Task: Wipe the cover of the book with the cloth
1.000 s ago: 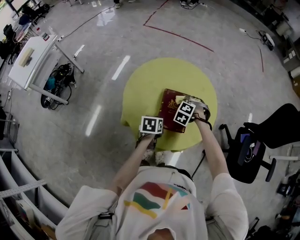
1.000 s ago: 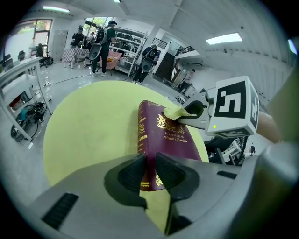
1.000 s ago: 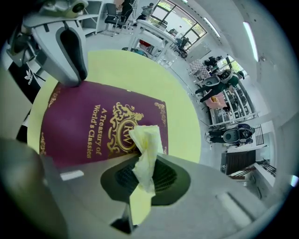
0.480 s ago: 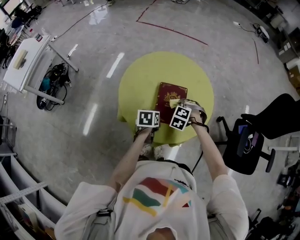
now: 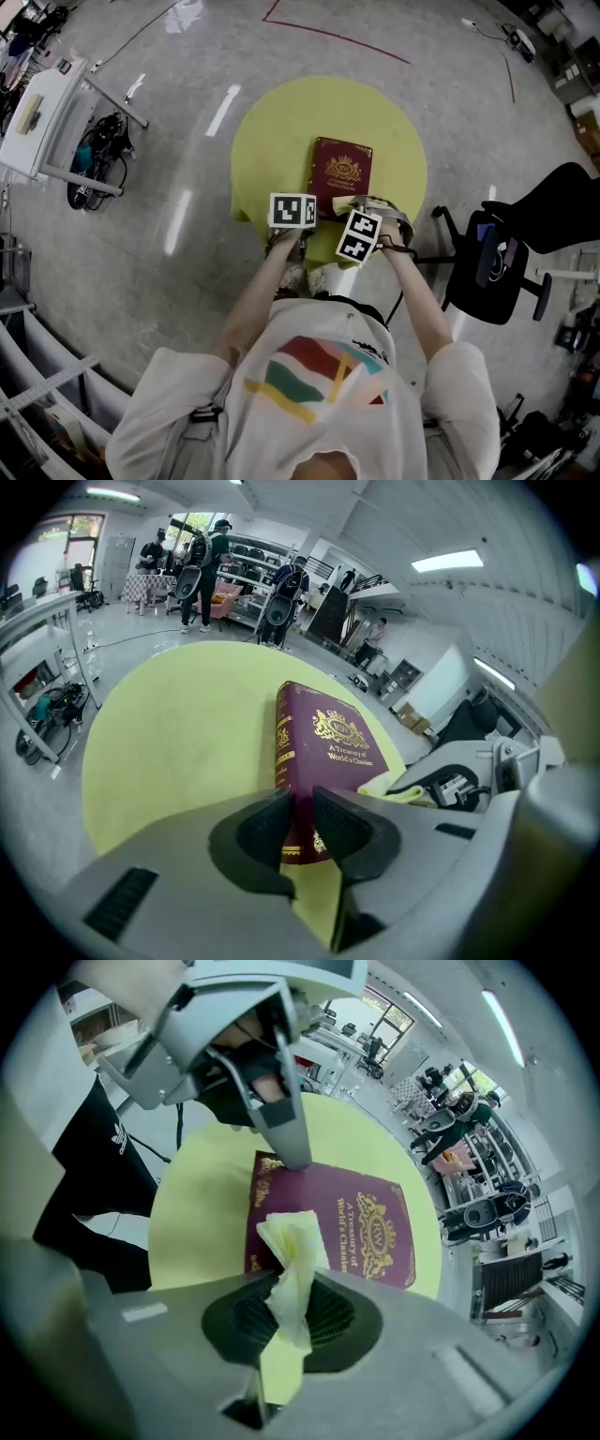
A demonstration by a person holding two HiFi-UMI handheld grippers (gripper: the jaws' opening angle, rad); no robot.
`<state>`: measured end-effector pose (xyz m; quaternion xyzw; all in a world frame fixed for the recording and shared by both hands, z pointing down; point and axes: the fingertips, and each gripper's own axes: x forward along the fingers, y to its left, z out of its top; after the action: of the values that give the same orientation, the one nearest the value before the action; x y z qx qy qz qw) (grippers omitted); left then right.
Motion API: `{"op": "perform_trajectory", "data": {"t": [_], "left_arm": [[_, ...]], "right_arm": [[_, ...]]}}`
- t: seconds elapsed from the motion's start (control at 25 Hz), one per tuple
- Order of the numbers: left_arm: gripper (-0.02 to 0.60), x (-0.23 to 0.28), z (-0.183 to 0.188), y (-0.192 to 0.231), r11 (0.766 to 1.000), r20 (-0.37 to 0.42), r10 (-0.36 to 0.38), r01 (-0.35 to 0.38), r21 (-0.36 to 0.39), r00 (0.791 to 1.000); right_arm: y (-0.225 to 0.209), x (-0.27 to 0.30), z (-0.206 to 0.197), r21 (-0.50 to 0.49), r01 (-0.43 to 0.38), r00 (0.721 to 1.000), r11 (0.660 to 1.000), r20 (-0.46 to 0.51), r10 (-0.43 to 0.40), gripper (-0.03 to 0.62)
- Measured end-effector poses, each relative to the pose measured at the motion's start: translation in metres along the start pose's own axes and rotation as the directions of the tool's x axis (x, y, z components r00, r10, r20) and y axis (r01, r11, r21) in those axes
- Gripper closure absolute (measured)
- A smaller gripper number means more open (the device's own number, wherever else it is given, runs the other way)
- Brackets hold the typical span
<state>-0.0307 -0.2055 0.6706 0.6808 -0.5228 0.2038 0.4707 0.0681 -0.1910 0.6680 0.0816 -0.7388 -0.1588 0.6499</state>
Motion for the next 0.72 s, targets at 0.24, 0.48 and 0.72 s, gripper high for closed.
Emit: {"op": "perform_trajectory", "data": {"t": [0.24,0.48,0.72], "left_arm": [[0.502,0.0,-0.001,-0.001,1.0,-0.002,-0.004,0.004,0.007,1.0],[0.502,-0.001,0.001,-0.002,1.0,0.001,-0.014,0.014,-0.002,1.0],[0.502,-0.001,0.001,-0.002,1.0,-0.006,-0.019,0.019,-0.012,1.0]], "right_arm": [[0.029,-0.011,-0.001,0.016,-0.049,0.999,0.999,0.004,0.049,0.566],[0.042,-0.015,-0.002,0.035,-0.074,0.997,0.997,0.012,0.073,0.566],[0.042,-0.017,-0.001,0.041,-0.098,0.995,0.994,0.023,0.097,0.566]]}}
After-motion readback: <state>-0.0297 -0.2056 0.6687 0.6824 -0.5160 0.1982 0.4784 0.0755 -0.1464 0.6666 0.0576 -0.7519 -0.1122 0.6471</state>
